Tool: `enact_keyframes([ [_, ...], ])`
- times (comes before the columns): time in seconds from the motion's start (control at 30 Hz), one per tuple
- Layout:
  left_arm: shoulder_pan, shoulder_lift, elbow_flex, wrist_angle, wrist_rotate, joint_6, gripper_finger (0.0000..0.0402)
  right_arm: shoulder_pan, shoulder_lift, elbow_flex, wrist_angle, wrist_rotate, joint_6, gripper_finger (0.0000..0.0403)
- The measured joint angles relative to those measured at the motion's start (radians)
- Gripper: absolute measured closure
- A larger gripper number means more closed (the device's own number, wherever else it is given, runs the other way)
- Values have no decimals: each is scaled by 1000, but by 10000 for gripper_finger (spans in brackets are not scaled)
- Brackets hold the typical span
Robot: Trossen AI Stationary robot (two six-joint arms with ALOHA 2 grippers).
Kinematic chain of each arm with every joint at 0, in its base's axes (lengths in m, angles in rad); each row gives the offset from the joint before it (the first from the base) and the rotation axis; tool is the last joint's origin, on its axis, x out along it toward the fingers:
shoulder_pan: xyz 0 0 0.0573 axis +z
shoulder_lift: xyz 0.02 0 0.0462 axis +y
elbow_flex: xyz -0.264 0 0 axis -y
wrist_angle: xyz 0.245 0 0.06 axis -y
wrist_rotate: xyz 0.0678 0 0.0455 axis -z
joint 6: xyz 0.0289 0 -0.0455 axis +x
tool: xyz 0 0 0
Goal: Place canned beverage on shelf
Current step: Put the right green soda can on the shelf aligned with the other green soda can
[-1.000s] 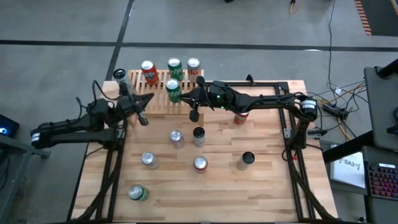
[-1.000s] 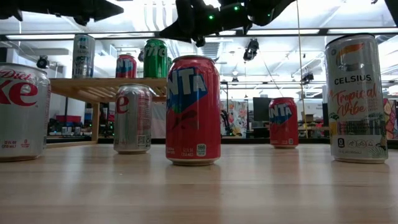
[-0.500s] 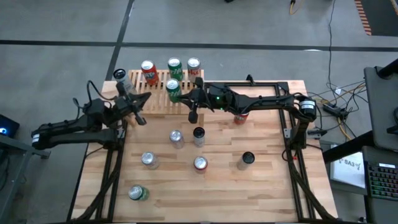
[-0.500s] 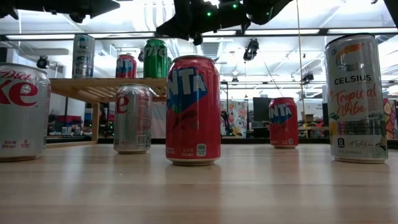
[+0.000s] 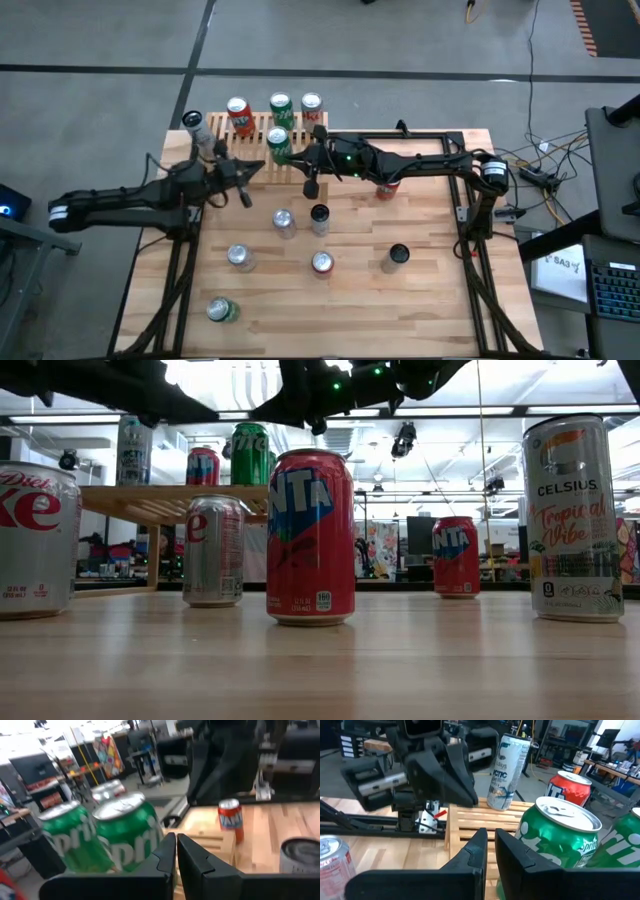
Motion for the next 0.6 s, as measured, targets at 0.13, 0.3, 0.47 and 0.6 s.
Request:
enact_keyframes([
  [0.13,4,95,0,43,0,-7,401,0,-3,0,-23,1,-13,376],
  [0.3,9,170,1,119,-3,9,401,0,-10,0,-63,38,-34,376],
  [0.47,36,202,2,141,-4,10,401,-1,-31,0,-108,80,-58,376],
  [0.6,60,223,2,159,-4,19,401,-1,-40,0,-127,79,-66,376],
])
